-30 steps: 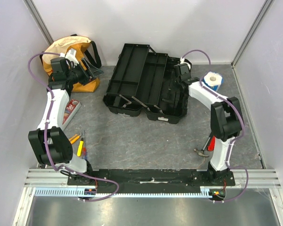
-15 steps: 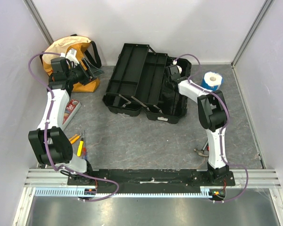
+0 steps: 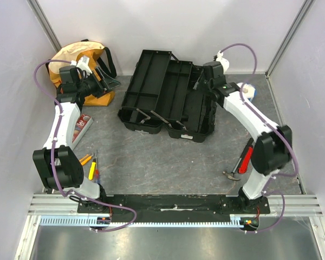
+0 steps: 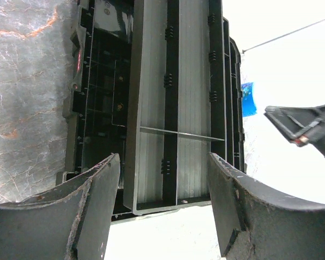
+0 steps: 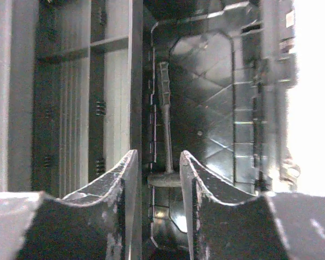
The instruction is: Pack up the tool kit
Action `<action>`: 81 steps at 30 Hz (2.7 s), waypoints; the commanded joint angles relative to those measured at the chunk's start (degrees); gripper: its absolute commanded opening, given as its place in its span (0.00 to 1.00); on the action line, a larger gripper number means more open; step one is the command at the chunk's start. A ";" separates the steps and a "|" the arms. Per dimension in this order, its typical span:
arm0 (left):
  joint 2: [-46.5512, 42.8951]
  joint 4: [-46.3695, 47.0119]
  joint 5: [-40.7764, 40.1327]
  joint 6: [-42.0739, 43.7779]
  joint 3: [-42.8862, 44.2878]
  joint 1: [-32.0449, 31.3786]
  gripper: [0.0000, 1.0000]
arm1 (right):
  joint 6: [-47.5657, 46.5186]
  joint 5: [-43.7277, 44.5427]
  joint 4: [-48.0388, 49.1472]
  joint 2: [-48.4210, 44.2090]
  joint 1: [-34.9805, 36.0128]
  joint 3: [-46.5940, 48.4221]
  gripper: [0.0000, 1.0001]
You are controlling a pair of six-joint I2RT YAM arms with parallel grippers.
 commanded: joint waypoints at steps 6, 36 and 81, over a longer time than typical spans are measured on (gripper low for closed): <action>0.23 1.28 1.51 0.27 1.31 -0.48 0.71 | 1.76 11.73 -12.60 -20.75 -9.87 -18.51 0.54; 3.31 1.19 1.24 0.62 0.43 -1.00 0.70 | -0.87 -0.22 -23.16 -27.10 -23.16 -47.98 0.55; 2.34 1.19 1.16 0.19 0.69 -1.62 0.70 | -2.46 -6.11 -0.66 -30.63 -18.16 -21.63 0.00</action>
